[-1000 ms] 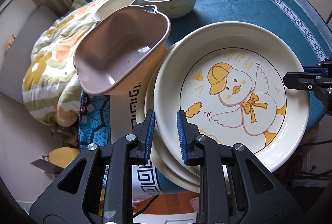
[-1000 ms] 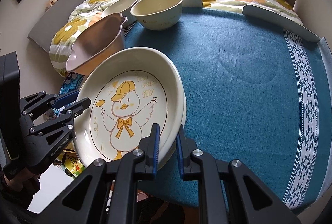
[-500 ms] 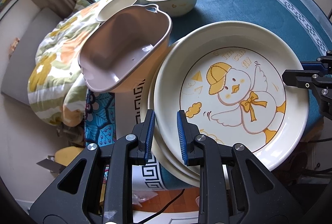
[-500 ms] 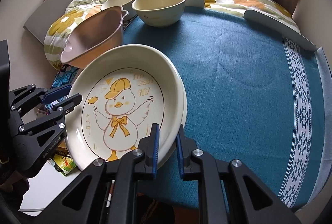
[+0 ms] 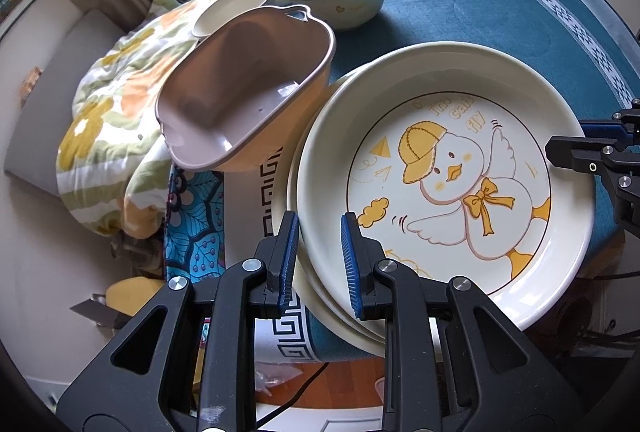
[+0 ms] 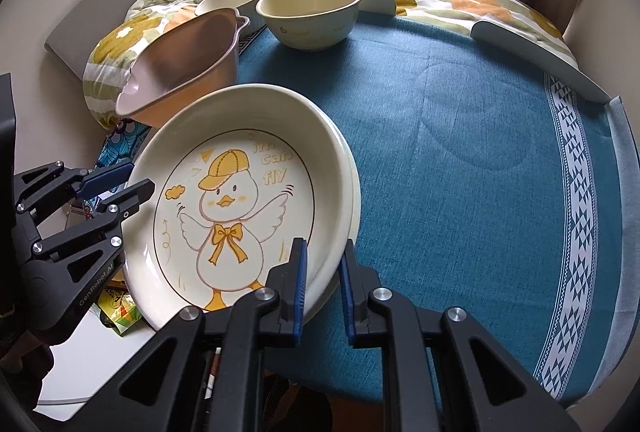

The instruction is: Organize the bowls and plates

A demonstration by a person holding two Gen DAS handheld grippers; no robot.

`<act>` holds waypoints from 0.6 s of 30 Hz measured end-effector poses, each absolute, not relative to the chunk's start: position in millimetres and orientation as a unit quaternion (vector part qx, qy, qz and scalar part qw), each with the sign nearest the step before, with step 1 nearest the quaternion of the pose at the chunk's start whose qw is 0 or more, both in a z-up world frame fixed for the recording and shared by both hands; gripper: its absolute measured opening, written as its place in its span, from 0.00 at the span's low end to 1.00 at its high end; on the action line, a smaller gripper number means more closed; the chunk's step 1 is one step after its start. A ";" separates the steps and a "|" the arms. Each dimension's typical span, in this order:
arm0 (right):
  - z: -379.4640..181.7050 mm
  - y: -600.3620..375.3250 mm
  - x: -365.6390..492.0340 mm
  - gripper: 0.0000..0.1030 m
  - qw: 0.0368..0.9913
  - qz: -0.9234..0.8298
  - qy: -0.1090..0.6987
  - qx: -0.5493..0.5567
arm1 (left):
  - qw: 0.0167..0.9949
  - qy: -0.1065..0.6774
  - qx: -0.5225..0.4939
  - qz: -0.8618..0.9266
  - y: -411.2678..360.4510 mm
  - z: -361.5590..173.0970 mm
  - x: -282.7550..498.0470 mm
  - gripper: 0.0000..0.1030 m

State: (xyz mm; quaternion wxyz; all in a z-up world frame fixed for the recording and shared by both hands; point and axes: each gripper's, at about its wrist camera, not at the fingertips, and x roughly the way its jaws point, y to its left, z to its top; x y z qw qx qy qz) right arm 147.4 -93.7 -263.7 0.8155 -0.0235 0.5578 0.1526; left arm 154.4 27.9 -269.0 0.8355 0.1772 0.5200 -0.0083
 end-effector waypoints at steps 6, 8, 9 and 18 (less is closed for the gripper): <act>-264.1 -92.2 146.2 0.14 0.815 0.153 0.557 -0.031 | 0.836 0.520 0.173 0.000 31.4 -268.7 154.3 0.19; -264.1 -91.6 146.1 0.14 0.816 0.154 0.557 -0.032 | 0.836 0.521 0.171 0.002 31.9 -269.1 154.4 0.19; -264.1 -91.9 146.4 0.14 0.815 0.155 0.557 -0.031 | 0.836 0.521 0.172 0.003 31.9 -269.2 154.4 0.19; -215.8 -110.1 147.1 0.14 0.837 0.180 0.516 0.003 | 0.859 0.502 0.093 0.015 50.4 -214.1 153.7 0.19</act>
